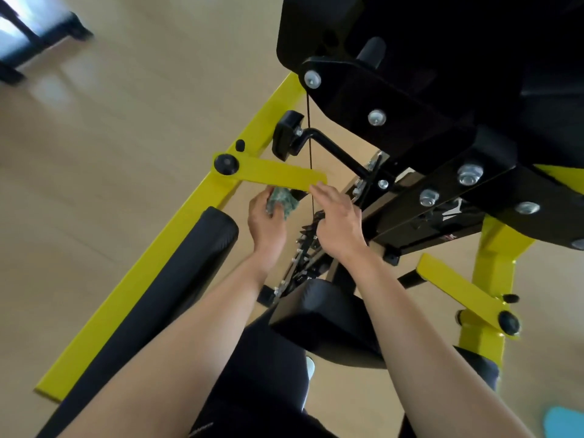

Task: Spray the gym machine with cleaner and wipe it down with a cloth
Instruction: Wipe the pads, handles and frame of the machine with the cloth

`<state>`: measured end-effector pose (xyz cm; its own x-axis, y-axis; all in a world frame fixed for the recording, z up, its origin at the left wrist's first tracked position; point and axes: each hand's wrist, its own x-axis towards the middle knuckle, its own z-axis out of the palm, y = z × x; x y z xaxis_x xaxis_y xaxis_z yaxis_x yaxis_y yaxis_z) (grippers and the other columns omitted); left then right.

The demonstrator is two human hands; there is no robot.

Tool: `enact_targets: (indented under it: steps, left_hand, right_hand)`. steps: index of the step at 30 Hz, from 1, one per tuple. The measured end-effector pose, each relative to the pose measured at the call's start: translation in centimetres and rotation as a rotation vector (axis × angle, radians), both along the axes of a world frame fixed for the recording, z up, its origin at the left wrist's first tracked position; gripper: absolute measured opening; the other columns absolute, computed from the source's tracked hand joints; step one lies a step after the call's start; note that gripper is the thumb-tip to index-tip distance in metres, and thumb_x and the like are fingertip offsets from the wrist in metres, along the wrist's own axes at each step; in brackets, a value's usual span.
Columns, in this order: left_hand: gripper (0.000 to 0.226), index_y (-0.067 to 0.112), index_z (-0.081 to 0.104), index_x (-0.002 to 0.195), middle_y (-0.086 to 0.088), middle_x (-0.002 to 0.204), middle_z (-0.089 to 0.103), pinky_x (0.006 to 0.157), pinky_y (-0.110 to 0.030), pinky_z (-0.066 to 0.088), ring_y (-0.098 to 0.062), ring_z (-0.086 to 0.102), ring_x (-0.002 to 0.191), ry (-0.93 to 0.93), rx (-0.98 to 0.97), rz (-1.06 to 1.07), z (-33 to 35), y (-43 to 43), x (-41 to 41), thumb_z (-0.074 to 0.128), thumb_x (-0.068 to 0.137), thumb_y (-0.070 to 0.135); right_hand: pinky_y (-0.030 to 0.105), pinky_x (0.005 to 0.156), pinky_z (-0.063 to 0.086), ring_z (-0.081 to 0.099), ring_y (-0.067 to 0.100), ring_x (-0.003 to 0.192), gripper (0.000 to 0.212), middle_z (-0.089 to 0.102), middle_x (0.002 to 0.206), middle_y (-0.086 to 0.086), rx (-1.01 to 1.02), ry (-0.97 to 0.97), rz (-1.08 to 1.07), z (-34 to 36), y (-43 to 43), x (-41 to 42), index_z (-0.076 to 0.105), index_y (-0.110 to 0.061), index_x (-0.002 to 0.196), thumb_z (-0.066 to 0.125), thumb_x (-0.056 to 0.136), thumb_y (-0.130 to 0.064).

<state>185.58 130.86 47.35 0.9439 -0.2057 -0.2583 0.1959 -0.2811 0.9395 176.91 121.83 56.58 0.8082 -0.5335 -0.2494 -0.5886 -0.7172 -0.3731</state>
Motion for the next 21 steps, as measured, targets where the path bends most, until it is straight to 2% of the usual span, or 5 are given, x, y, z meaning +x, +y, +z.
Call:
enact_targets:
  steps: [5,8,11,17,21]
  left_hand:
    - [0.018,0.021,0.067,0.091,0.013,0.084,0.065,0.080,-0.044,0.054,-0.015,0.061,0.083,-0.084,-0.146,-0.092,-0.5,0.2,-1.7,0.059,0.095,0.005]
    - [0.022,0.019,0.073,0.099,0.019,0.096,0.067,0.087,-0.035,0.053,-0.009,0.062,0.092,-0.206,-0.156,-0.172,-0.9,1.4,-2.7,0.062,0.094,0.001]
    - [0.031,0.007,0.074,0.122,0.003,0.120,0.069,0.099,-0.025,0.047,-0.013,0.063,0.111,-0.176,-0.036,-0.172,-2.7,2.2,-2.4,0.060,0.095,0.001]
    - [0.025,0.007,0.075,0.112,-0.009,0.094,0.075,0.076,-0.030,0.055,-0.027,0.071,0.085,0.370,-0.063,0.000,-5.5,1.7,0.0,0.056,0.103,0.020]
    - [0.024,0.008,0.074,0.111,-0.007,0.097,0.074,0.079,-0.031,0.051,-0.027,0.069,0.090,0.282,0.003,0.026,-4.1,1.5,-0.5,0.053,0.104,0.015]
  right_hand:
    - [0.039,0.125,0.006,0.021,0.016,0.153,0.073,0.039,0.160,-0.009,-0.028,-0.027,0.027,0.2,1.0,-1.8,0.041,-0.029,0.157,0.044,0.094,0.006]
    - [0.039,0.124,0.008,0.023,0.016,0.152,0.068,0.042,0.158,-0.005,-0.038,-0.040,0.057,-0.1,1.7,-2.2,0.044,-0.026,0.156,0.043,0.095,0.004]
    - [0.034,0.120,0.011,0.027,0.015,0.148,0.066,0.045,0.153,-0.004,0.030,-0.088,0.015,-0.1,1.9,-2.4,0.047,-0.024,0.154,0.045,0.094,0.004]
    - [0.033,0.110,0.018,0.033,0.016,0.138,0.057,0.050,0.142,-0.006,0.105,-0.145,-0.055,-0.2,2.1,-2.1,0.055,-0.025,0.146,0.061,0.091,-0.013]
    - [0.030,0.105,0.015,0.034,0.015,0.137,0.057,0.050,0.139,-0.007,0.142,-0.172,-0.085,-0.4,2.0,-2.2,0.058,-0.026,0.144,0.065,0.088,-0.013]
